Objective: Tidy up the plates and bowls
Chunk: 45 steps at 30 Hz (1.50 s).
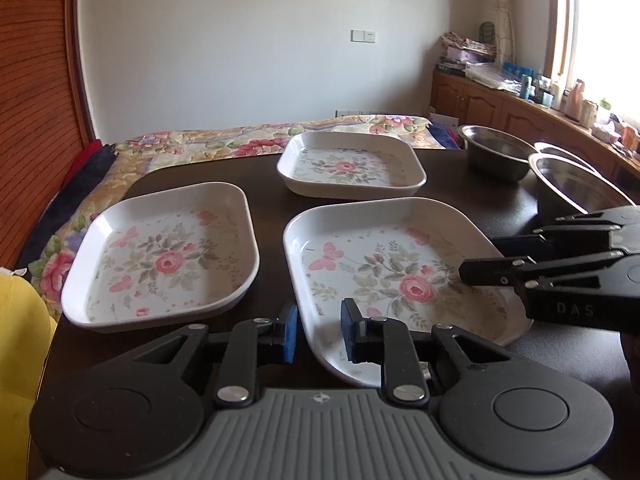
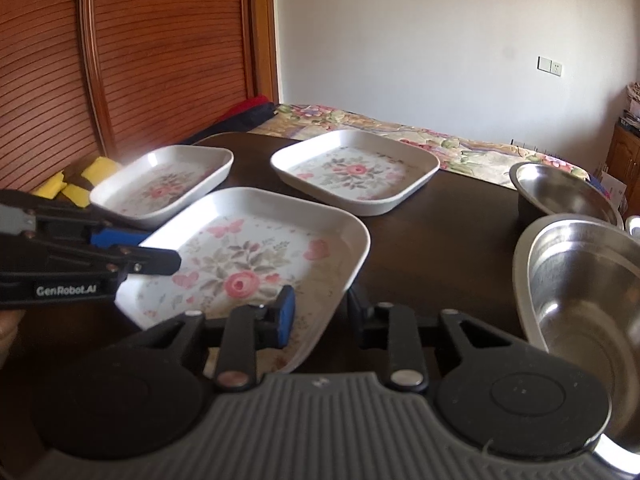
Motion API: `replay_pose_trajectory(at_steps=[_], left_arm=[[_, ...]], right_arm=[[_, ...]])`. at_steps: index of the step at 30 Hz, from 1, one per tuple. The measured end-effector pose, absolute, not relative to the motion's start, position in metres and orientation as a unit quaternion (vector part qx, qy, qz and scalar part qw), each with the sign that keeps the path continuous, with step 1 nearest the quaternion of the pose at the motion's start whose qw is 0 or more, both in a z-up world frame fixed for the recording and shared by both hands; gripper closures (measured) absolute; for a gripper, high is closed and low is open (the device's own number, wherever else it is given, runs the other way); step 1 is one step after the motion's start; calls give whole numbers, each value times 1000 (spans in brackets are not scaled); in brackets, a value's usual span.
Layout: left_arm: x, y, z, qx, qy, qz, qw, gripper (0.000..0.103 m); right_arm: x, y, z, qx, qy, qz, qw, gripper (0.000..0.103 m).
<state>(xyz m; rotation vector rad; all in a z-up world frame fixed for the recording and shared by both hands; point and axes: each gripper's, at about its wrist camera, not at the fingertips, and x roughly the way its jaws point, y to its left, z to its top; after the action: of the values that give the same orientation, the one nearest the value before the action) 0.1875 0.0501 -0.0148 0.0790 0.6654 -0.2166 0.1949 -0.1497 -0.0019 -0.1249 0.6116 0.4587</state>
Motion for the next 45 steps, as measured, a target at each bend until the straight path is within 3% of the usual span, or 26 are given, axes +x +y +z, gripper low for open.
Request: replay_pose_trajectory(at_steps=[5, 45], left_arm=[[182, 53, -12, 21, 327, -111, 938, 79], [89, 80, -12, 6, 335, -100, 937, 79]], right_arm=[[193, -154, 1, -47, 292, 223, 929, 77], [110, -141, -5, -35, 296, 283, 912, 78]])
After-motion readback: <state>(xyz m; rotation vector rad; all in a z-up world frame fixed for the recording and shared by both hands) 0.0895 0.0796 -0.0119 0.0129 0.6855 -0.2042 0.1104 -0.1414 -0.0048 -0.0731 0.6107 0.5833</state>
